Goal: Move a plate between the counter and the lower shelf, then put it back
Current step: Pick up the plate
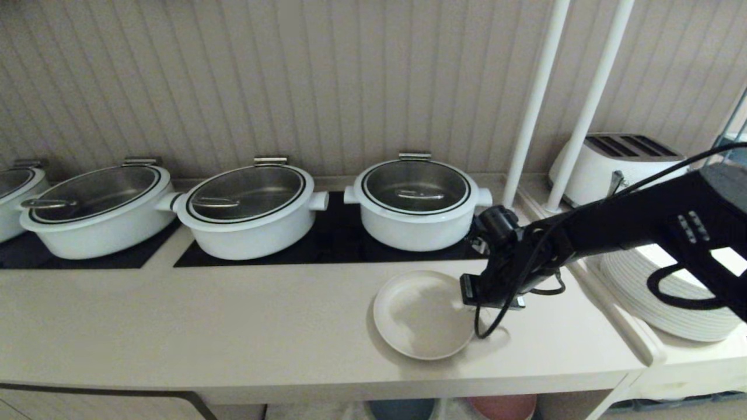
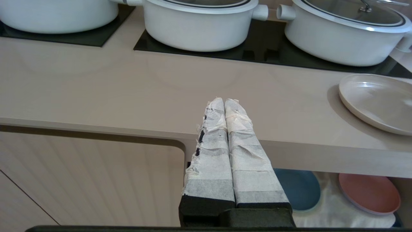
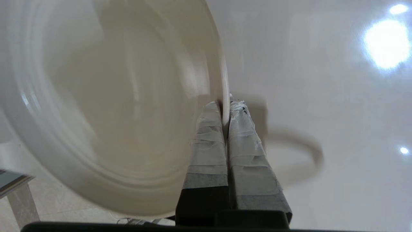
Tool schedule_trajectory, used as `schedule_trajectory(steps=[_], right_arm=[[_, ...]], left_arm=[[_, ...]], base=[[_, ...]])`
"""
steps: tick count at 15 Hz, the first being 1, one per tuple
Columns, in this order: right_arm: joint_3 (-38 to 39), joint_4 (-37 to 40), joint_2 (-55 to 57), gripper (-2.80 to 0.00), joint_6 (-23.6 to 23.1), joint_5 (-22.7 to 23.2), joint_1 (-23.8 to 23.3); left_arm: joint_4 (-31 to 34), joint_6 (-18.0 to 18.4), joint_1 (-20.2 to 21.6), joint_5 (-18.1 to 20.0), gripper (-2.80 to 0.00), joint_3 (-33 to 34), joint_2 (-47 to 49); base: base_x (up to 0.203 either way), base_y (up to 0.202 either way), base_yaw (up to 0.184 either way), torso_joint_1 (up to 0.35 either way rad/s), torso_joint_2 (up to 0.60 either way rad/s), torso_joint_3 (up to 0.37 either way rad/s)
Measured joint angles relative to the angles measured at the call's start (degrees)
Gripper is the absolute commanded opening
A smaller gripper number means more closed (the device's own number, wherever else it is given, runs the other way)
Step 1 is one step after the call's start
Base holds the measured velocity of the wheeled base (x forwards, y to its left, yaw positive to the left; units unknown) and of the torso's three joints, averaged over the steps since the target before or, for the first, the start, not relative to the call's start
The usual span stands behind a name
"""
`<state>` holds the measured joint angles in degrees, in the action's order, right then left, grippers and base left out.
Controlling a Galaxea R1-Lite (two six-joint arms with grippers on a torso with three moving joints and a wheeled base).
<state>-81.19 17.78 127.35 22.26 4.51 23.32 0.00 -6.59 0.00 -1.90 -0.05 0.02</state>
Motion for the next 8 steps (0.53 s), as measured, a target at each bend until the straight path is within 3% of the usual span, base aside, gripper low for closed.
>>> schedule_trajectory(steps=[8], right_arm=[[12.3,-3.4,-11.1,-2.80,0.0,1.5,-1.3]], left_arm=[[0.0,0.0,0.0,0.0,-2.80,0.0,0.0]], base=[[0.000,0.000,0.000,0.000,0.00,0.000]])
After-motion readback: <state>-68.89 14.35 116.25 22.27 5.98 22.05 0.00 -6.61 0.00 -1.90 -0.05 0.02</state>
